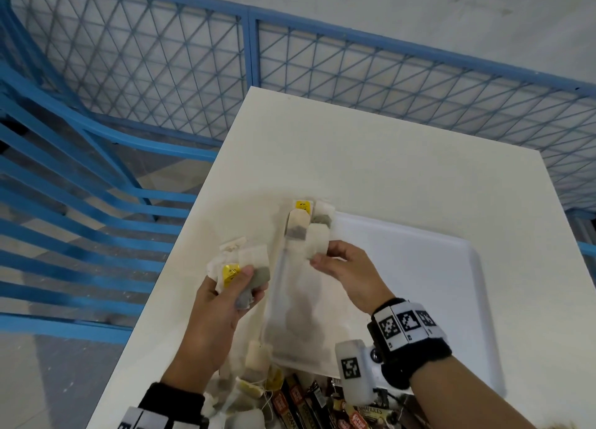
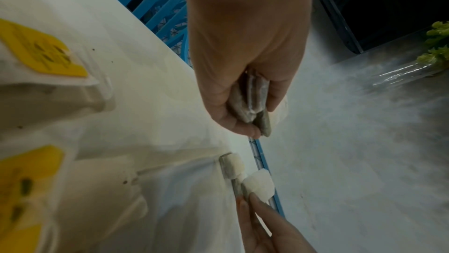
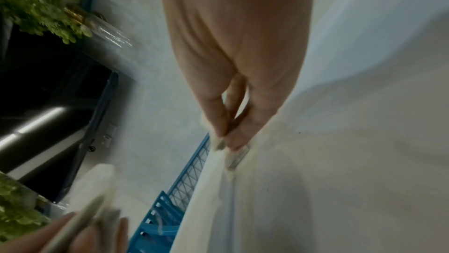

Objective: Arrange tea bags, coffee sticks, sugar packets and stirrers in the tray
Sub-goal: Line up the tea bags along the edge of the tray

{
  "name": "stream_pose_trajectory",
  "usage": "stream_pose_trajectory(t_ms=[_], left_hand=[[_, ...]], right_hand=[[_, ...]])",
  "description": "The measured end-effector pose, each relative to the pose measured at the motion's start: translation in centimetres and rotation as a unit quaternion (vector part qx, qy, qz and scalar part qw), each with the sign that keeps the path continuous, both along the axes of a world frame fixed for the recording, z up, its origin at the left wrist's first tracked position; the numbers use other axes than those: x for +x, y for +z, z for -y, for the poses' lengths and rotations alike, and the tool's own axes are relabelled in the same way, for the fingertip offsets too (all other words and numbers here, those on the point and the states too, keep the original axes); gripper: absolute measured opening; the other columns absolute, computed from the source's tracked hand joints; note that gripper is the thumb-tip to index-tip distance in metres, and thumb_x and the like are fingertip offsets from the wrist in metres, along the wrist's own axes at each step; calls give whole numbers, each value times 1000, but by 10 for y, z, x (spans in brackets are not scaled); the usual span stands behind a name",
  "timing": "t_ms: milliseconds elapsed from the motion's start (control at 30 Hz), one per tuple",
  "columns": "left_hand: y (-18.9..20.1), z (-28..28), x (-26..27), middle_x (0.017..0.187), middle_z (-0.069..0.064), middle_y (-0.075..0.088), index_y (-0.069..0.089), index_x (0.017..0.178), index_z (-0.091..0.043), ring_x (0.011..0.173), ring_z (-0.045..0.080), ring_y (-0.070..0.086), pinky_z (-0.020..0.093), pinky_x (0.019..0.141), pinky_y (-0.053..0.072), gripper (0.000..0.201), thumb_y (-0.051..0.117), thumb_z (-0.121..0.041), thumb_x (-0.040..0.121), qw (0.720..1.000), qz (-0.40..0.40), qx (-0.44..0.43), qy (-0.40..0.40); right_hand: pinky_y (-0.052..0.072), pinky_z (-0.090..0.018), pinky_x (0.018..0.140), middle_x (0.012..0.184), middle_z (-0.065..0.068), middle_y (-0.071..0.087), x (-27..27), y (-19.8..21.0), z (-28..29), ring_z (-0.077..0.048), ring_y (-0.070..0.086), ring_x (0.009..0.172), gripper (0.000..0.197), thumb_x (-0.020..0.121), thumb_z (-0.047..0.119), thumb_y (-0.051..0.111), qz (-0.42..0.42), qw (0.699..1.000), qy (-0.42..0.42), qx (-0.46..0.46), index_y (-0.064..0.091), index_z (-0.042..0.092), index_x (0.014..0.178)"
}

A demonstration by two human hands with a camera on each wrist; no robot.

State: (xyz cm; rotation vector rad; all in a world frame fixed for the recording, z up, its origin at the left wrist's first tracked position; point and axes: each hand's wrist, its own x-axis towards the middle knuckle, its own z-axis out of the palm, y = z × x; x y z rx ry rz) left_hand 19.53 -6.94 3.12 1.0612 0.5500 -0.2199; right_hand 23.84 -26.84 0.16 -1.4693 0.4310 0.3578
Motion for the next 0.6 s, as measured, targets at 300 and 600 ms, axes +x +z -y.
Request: stream_pose_trajectory(t_ms=[300,600], left_hand=[[-3,1,-5,99,12,67,60,102,-13,92,27,65,30,73,53,15,58,-11,87,1000,-6,8,-2],[-2,1,-4,97,10,67,59,101,-13,89,25,66,28,71,53,13,59,-10,87,1000,-12,1,-4]], right_hand=[[46,-26,70,79,0,63,48,-25,6,-15,57,76,16,75,12,75,18,978,-79,-194,60,16,81],[38,-9,61,71,6,53,54,-29,3,-13,53,74,31,76,12,75,65,961,-62,-261,54,13,98]])
